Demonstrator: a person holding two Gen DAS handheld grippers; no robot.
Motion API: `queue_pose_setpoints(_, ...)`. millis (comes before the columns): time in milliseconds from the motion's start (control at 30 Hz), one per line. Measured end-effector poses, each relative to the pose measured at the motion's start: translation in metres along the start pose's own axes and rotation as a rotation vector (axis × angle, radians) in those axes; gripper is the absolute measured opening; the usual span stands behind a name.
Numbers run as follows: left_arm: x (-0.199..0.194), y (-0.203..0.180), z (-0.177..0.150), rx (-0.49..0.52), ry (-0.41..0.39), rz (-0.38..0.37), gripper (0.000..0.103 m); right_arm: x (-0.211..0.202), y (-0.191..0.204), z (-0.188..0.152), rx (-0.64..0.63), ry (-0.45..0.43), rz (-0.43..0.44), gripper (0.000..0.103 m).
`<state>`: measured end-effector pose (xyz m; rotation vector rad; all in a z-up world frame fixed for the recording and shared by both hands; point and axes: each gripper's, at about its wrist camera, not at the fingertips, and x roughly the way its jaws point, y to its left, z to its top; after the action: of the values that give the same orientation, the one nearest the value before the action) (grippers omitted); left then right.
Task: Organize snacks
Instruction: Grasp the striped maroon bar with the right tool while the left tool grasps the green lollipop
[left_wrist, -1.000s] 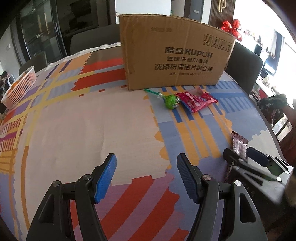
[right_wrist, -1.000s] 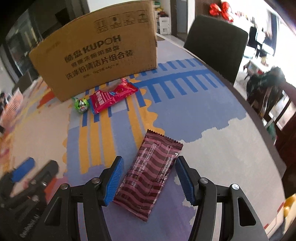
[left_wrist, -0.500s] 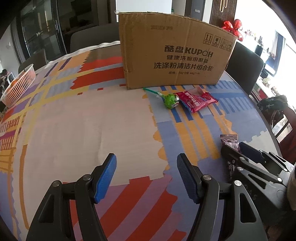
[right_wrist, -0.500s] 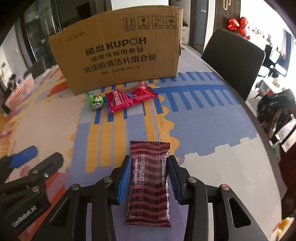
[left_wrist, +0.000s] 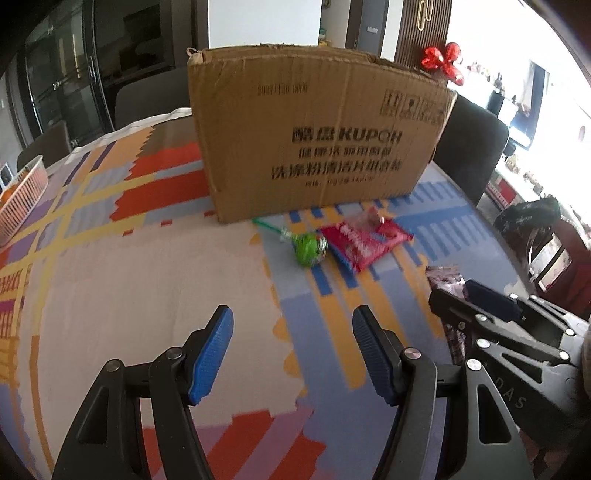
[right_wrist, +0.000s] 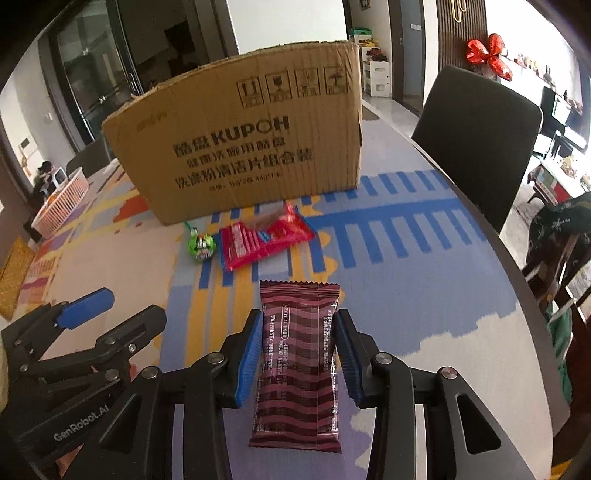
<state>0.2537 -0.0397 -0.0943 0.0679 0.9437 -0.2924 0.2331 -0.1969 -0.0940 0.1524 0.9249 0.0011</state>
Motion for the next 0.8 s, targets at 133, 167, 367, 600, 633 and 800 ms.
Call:
queue_pose_setpoints(133, 0.006, -0.001, 0.015, -0.001, -0.014, -0.012, 0.065, 0.007, -0.003, 0.013, 0.011, -0.002, 0.009, 0.040)
queue_pose_setpoints(167, 0.009, -0.002, 0.020, -0.003, -0.015, -0.013, 0.065, 0.008, -0.004, 0.016, 0.012, -0.003, 0.010, 0.040)
queue_pose_setpoints(367, 0.026, -0.001, 0.035, -0.073, -0.022, -0.045, 0.057, 0.014, -0.008, 0.034, 0.010, -0.023, 0.001, 0.040)
queue_pose_setpoints(600, 0.045, -0.005, 0.044, -0.088, -0.008, -0.020, 0.048, 0.021, -0.015, 0.050, 0.034, -0.032, 0.010, 0.040)
queue_pose_setpoints(633, 0.048, -0.005, 0.044, -0.092, -0.003, -0.015, 0.046, 0.023, -0.016, 0.051, 0.038, -0.030, 0.016, 0.040)
queue_pose_setpoints(800, 0.060, -0.002, 0.045, -0.102, 0.027, -0.013, 0.042, 0.026, -0.012, 0.054, 0.028, -0.029, 0.023, 0.040)
